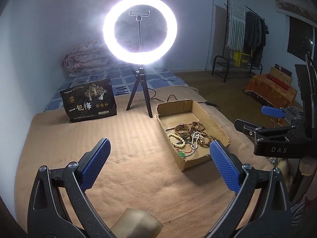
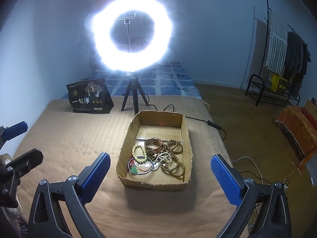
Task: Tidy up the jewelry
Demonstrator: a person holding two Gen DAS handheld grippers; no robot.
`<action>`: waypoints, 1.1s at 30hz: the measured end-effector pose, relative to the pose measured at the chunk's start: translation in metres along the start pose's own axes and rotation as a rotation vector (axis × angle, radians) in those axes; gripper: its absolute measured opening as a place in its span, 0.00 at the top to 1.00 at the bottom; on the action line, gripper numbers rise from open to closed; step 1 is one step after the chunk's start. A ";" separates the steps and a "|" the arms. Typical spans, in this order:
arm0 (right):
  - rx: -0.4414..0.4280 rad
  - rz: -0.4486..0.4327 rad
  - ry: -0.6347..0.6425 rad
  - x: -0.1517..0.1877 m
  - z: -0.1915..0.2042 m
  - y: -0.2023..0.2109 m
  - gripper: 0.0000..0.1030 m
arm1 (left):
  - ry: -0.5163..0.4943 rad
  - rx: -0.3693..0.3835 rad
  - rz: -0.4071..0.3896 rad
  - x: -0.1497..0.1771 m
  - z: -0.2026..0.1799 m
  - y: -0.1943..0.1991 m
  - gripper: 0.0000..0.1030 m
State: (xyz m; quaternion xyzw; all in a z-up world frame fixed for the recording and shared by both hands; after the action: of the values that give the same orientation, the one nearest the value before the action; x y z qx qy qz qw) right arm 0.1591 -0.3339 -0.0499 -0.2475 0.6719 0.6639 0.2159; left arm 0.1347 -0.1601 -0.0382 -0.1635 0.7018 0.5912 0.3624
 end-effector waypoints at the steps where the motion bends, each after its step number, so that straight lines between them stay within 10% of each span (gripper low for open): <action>1: -0.001 0.001 -0.006 0.000 -0.002 0.000 0.00 | 0.002 0.002 0.002 0.000 0.000 0.000 0.01; 33: 0.021 0.033 -0.026 0.004 -0.012 -0.007 0.00 | -0.016 -0.006 -0.002 -0.002 0.001 -0.001 0.01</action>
State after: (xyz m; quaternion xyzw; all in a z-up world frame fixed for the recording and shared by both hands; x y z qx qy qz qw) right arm 0.1603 -0.3463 -0.0576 -0.2255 0.6799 0.6635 0.2161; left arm 0.1372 -0.1598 -0.0370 -0.1605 0.6970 0.5943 0.3679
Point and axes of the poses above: each gripper's, at about its wrist camera, not at the fingertips, and y roughly against the way its jaws point, z to its left, x to its underside, the point moved 8 cm from there along -y, roughly the way its jaws point, and after that the axes turned 10 degrees about z, right-handed, at the moved point
